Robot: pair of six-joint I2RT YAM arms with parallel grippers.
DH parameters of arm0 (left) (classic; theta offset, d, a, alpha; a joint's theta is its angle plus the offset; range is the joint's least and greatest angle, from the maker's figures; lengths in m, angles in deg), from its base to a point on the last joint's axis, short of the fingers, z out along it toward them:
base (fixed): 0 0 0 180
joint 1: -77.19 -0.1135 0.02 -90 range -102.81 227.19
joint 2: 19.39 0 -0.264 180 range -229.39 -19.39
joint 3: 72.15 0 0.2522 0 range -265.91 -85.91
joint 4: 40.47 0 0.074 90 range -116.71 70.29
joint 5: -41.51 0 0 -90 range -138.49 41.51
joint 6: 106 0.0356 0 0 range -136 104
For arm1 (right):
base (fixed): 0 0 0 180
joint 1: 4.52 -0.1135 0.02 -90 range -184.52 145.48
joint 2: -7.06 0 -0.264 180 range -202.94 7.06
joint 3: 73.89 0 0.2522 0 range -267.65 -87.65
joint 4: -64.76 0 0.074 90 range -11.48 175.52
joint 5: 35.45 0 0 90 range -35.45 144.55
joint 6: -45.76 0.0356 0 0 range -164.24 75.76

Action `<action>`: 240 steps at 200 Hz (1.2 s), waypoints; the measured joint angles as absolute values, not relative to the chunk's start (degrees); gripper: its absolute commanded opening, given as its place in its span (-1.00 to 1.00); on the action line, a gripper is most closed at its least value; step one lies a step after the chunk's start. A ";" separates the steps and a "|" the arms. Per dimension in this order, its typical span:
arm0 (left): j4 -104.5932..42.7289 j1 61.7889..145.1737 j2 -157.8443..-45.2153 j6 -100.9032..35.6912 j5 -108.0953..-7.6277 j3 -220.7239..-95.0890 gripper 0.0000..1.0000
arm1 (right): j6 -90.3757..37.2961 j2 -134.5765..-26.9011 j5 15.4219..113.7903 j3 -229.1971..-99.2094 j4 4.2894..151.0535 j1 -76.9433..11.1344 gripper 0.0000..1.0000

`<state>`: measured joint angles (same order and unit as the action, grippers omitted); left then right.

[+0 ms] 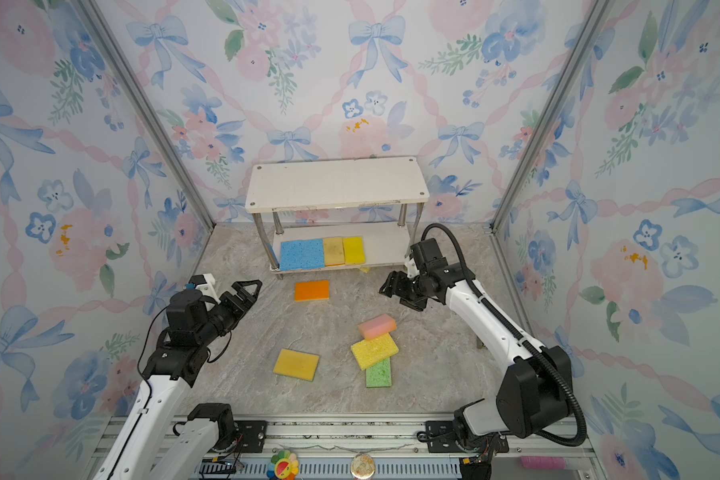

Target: Place and organize the cleaning sponges onto the shelf

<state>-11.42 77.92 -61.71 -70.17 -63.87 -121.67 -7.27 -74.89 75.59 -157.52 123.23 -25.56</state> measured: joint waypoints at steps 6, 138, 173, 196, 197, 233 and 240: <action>-10.57 77.90 -62.08 -70.13 -63.52 -121.57 0.96 | -7.86 -74.56 76.05 -157.25 124.80 -25.56 0.55; -9.06 85.42 -64.71 -72.71 -64.33 -114.92 0.96 | -6.92 -72.81 81.23 -147.88 129.00 -27.83 0.58; -9.54 85.86 -64.71 -73.28 -64.39 -114.77 0.96 | -6.33 -77.19 81.62 -147.88 125.02 -26.32 0.52; -10.07 85.88 -64.73 -73.25 -64.81 -114.77 0.96 | -5.80 -78.06 81.58 -147.88 122.62 -24.86 0.48; -10.09 85.86 -64.73 -73.25 -64.85 -114.77 0.96 | -5.76 -78.04 81.60 -147.88 122.51 -24.79 0.48; -10.81 85.88 -66.04 -73.21 -65.88 -114.79 0.96 | -5.74 -77.97 80.90 -148.29 120.83 -22.21 0.37; -10.81 85.88 -66.37 -73.19 -65.92 -114.79 0.96 | -5.67 -77.93 80.49 -148.42 120.59 -21.65 0.33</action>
<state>-10.81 85.88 -66.37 -73.19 -65.92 -114.79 -5.67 -77.93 80.49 -148.42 120.59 -21.65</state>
